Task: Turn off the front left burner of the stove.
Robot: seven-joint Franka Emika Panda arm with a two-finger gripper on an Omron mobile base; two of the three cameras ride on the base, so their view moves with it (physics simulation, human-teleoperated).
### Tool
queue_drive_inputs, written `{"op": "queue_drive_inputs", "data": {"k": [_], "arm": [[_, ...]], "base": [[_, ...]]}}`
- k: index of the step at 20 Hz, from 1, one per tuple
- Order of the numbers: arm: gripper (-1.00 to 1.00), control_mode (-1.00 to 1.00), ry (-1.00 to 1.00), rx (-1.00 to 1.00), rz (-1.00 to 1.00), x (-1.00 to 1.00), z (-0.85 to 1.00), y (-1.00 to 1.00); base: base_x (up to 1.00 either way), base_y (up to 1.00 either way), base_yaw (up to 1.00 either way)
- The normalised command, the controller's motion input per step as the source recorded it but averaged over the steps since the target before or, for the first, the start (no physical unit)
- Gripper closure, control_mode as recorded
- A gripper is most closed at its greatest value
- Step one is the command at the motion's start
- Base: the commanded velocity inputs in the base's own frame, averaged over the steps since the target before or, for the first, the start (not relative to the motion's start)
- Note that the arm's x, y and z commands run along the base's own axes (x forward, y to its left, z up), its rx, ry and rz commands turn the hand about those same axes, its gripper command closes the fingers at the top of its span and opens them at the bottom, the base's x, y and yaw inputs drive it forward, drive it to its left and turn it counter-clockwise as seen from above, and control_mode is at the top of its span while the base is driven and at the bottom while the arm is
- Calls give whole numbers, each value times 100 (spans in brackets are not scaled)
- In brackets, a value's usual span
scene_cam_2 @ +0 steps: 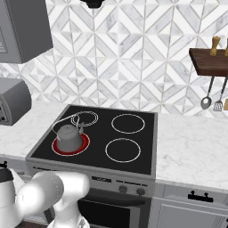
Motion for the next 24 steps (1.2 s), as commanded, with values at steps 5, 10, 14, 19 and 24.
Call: {"op": "queue_drive_inputs", "data": {"k": [5,10,14,19,24], "arm": [[-100,-100,0,0,0,6,0,0],[-100,-100,0,0,0,12,0,-9],[-100,-100,1,0,0,9,-4,-9],[-100,-100,0,0,0,6,-14,-2],[-100,-100,0,0,0,16,-13,0]], "base": [[0,0,0],[0,0,0],[0,0,0],[0,0,0],[0,0,0]]}}
